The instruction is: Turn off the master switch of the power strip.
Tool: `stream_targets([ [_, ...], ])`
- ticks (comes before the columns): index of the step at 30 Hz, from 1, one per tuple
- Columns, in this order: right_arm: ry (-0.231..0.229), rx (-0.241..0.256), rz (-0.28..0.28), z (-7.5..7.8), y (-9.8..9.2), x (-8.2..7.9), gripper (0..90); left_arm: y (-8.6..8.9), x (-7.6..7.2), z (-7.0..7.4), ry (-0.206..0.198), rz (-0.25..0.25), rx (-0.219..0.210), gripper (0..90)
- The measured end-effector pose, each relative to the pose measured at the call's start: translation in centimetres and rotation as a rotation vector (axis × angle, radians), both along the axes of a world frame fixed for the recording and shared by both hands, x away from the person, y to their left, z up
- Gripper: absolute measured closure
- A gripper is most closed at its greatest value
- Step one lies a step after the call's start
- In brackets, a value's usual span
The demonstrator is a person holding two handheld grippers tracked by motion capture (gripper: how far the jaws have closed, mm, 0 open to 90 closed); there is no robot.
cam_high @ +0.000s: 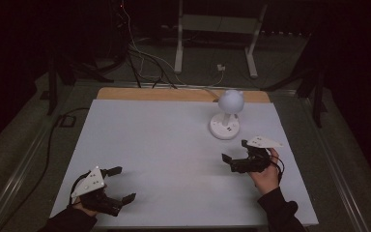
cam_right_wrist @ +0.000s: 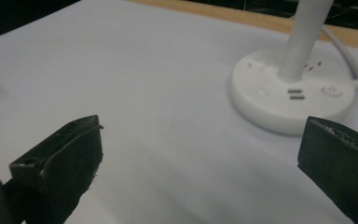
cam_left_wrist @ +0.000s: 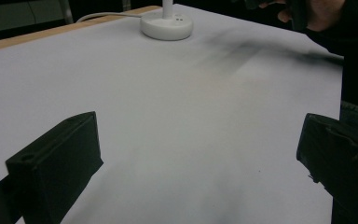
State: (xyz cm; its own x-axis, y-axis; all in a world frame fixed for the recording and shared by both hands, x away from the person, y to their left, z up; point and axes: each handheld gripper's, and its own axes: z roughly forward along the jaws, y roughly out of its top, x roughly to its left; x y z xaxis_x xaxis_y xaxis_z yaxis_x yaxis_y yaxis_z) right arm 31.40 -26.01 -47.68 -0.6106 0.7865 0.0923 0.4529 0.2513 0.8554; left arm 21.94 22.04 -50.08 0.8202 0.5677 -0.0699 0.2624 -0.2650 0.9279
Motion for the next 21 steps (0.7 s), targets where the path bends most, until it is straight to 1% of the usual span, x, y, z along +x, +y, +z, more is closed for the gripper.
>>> stream_targets([
  [1,0.005,0.004,0.007,-0.1,-0.1,-0.3,0.0,0.0,0.0,0.0,0.0,-0.001,-0.001,0.3],
  [3,0.01,0.009,0.038,-0.3,-0.2,-0.9,0.0,0.0,0.0,0.0,0.0,0.0,-0.001,0.3],
  [5,0.024,0.007,0.069,-0.6,-0.2,-1.4,0.0,0.0,0.0,0.0,-0.001,0.0,0.002,0.3],
  [8,0.041,-0.004,0.101,-1.0,-0.4,-2.1,0.0,-0.1,0.0,0.0,-0.001,-0.001,0.0,0.3],
  [10,0.046,-0.003,0.106,-1.1,-0.5,-2.3,0.0,-0.1,0.0,0.0,-0.001,0.0,0.002,0.3],
  [13,0.057,0.013,0.127,-1.3,-0.8,-2.9,0.0,-0.1,0.0,0.0,-0.002,-0.003,0.004,0.3],
  [15,0.057,0.006,0.14,-1.5,-1.0,-3.5,0.0,-0.1,0.0,0.0,-0.002,-0.001,0.003,0.3],
  [17,0.056,0.015,0.161,-1.7,-1.1,-3.9,0.0,-0.1,0.0,0.0,-0.002,-0.003,0.006,0.3],
  [18,0.057,0.01,0.169,-1.8,-1.2,-4.2,0.0,-0.1,0.0,0.0,-0.001,-0.003,0.008,0.3],
  [19,0.057,0.01,0.169,-1.8,-1.2,-4.2,0.0,-0.1,0.0,0.0,-0.002,-0.004,0.006,0.3],
  [20,0.045,-0.004,0.197,-2.1,-1.2,-4.7,0.0,-0.1,0.0,0.0,-0.002,-0.003,0.006,0.3],
  [21,0.045,-0.014,0.204,-2.2,-1.1,-5.0,0.0,-0.1,0.0,0.0,-0.002,-0.003,0.006,0.3],
])
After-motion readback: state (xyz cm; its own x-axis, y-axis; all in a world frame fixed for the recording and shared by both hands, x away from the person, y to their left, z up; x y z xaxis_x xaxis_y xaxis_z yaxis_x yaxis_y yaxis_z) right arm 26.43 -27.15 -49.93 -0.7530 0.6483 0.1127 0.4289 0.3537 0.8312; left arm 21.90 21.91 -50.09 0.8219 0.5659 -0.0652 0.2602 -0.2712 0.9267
